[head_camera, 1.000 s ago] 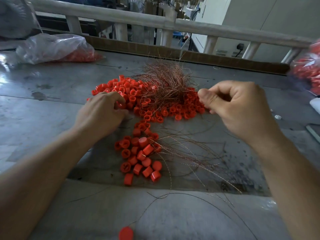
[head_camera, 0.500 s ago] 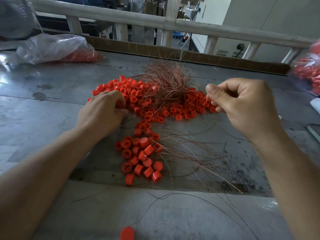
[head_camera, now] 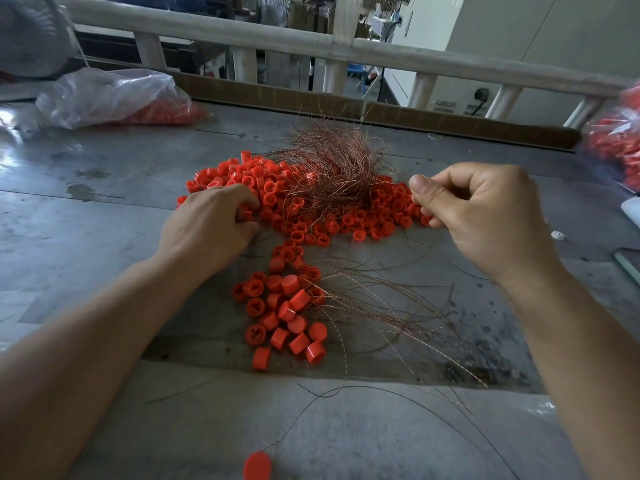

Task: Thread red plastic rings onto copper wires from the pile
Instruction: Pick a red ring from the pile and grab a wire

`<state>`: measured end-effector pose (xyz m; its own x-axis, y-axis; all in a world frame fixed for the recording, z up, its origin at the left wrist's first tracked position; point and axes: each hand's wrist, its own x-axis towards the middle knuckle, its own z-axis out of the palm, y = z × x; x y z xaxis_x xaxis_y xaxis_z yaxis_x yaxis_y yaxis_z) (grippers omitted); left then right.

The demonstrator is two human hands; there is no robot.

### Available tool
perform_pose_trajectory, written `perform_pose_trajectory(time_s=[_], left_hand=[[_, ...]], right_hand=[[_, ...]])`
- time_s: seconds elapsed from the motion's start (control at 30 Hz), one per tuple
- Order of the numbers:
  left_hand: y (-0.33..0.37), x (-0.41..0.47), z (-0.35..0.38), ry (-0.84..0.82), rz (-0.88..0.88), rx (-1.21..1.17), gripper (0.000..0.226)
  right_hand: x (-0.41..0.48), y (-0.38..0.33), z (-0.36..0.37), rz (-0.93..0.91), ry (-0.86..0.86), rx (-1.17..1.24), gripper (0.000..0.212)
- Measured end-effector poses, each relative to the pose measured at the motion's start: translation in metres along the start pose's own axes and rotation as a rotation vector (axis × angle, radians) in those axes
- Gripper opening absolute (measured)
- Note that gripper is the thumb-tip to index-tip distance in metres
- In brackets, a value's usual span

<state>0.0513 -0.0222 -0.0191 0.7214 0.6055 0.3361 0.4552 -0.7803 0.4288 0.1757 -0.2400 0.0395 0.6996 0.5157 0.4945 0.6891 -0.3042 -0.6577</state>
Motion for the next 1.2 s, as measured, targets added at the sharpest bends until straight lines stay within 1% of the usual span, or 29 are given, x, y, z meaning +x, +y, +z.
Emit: perform_pose_trajectory(time_s=[0.17, 0.27, 0.33, 0.47, 0.53, 0.6, 0.67, 0.77, 0.8, 0.87, 0.93, 1.07, 1.2], left_hand=[[0.001, -0.002, -0.003, -0.009, 0.011, -0.006, 0.014], [0.002, -0.003, -0.005, 0.038, -0.034, -0.047, 0.024], [0.004, -0.006, -0.01, 0.074, -0.056, -0.141, 0.027], [0.017, -0.017, -0.024, 0.118, -0.047, -0.372, 0.01], [0.026, -0.022, -0.027, 0.118, -0.037, -0.454, 0.015], [0.033, -0.026, -0.026, 0.087, 0.007, -0.483, 0.022], [0.037, -0.028, -0.023, 0.054, 0.059, -0.465, 0.027], [0.039, -0.03, -0.02, 0.033, 0.126, -0.43, 0.026], [0.039, -0.031, -0.019, 0.031, 0.143, -0.425, 0.026], [0.039, -0.031, -0.019, 0.022, 0.167, -0.424, 0.025], [0.04, -0.031, -0.018, 0.009, 0.191, -0.413, 0.025], [0.043, -0.032, -0.017, -0.021, 0.23, -0.391, 0.022], [0.044, -0.033, -0.018, -0.027, 0.236, -0.391, 0.023]], right_hand=[[0.0, -0.001, 0.0, -0.006, -0.009, -0.015, 0.022], [0.0, 0.0, 0.0, -0.002, -0.008, -0.029, 0.023], [0.0, 0.001, 0.0, 0.007, -0.013, -0.039, 0.023], [0.0, 0.003, 0.003, 0.028, -0.055, -0.117, 0.025], [-0.001, 0.004, 0.005, 0.037, -0.093, -0.168, 0.026], [-0.001, 0.006, 0.007, 0.045, -0.131, -0.208, 0.026], [-0.002, 0.007, 0.01, 0.048, -0.177, -0.239, 0.023], [-0.003, 0.01, 0.016, 0.023, -0.257, -0.264, 0.012], [-0.003, 0.011, 0.019, -0.005, -0.293, -0.285, 0.013], [-0.003, 0.014, 0.025, -0.07, -0.367, -0.322, 0.024], [-0.003, 0.016, 0.032, -0.112, -0.404, -0.313, 0.032], [-0.004, 0.019, 0.04, -0.14, -0.428, -0.236, 0.044], [-0.003, 0.021, 0.045, -0.136, -0.43, -0.221, 0.054]])
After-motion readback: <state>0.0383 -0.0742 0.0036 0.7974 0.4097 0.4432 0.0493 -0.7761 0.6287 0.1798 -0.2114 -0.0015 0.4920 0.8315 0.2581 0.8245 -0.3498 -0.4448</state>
